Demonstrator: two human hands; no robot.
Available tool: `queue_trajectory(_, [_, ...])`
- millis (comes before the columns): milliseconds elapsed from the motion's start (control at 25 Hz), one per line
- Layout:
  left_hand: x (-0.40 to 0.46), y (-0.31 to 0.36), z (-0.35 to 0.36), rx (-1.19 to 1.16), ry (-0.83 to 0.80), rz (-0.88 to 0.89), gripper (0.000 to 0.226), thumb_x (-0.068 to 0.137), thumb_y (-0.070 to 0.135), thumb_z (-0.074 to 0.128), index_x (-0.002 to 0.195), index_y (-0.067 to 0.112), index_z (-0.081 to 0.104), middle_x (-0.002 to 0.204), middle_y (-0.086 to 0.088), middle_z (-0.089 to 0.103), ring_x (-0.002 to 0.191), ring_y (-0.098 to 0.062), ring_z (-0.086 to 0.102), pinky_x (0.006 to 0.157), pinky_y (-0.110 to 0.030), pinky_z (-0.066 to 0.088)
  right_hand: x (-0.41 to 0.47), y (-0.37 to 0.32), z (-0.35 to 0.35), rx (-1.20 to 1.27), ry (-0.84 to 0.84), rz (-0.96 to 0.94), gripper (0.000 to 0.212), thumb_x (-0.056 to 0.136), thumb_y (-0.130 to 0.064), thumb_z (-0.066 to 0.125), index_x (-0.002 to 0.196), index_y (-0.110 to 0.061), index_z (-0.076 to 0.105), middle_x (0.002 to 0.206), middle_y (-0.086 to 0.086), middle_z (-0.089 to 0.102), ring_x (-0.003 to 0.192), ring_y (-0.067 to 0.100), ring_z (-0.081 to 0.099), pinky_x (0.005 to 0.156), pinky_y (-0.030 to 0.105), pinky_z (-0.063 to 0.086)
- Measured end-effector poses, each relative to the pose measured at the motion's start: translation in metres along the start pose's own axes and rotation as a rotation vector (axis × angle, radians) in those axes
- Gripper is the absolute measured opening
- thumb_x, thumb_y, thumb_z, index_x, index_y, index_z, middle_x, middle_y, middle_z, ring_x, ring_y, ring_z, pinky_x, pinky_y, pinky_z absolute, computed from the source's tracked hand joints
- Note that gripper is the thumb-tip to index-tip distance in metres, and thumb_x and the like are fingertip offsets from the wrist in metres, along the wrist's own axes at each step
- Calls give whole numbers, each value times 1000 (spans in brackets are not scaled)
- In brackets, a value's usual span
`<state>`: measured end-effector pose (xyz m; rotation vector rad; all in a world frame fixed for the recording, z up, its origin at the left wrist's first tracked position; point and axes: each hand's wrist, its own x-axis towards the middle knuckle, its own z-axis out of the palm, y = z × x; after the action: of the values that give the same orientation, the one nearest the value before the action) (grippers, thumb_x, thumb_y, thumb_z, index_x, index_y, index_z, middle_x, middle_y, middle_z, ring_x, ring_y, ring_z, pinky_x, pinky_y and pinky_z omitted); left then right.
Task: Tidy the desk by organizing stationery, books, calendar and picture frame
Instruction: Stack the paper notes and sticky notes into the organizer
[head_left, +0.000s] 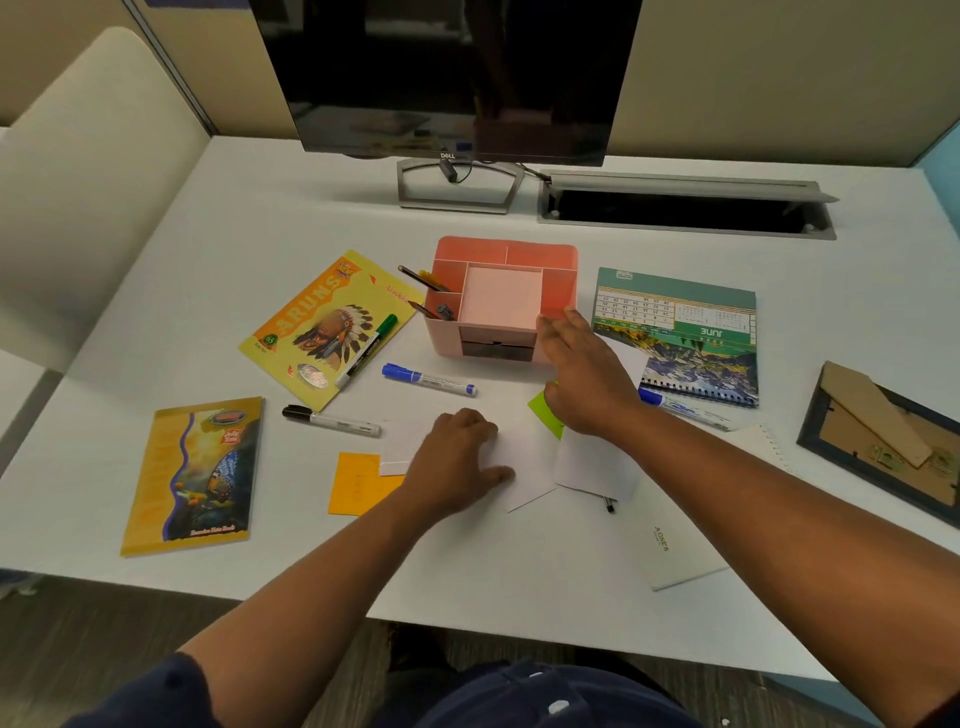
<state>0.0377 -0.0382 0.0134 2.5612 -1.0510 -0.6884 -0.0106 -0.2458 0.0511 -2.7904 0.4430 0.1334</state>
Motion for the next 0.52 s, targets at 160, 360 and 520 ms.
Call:
queue_trajectory(160, [2,12,8,-46,-24,-63,72,81,44,79,141,19,47,136,-3,47,123,-23,41,103,-34,41,-7,3,-4,-43,76,-37,83,90,-20,58,159,-18,12,167,3,10,154,23,-2,123,42,6])
queue_trajectory(360, [11,20,6,-107,-60,-156,68,75,36,85,131,19,49,130,-5,50,118,-26,44,98,-37,43,-44,15,-1,65,210,96,70,85,-32,67,148,-19,40,153,6,44,142,29,35,116,46,24])
queue_trajectory(520, [15,22,3,-45,-87,-165,65,75,38,85,127,20,52,127,-5,50,115,-26,44,95,-38,45,-72,40,13,-69,-74,270,77,83,-61,65,148,-30,38,145,-1,50,130,25,48,102,45,34])
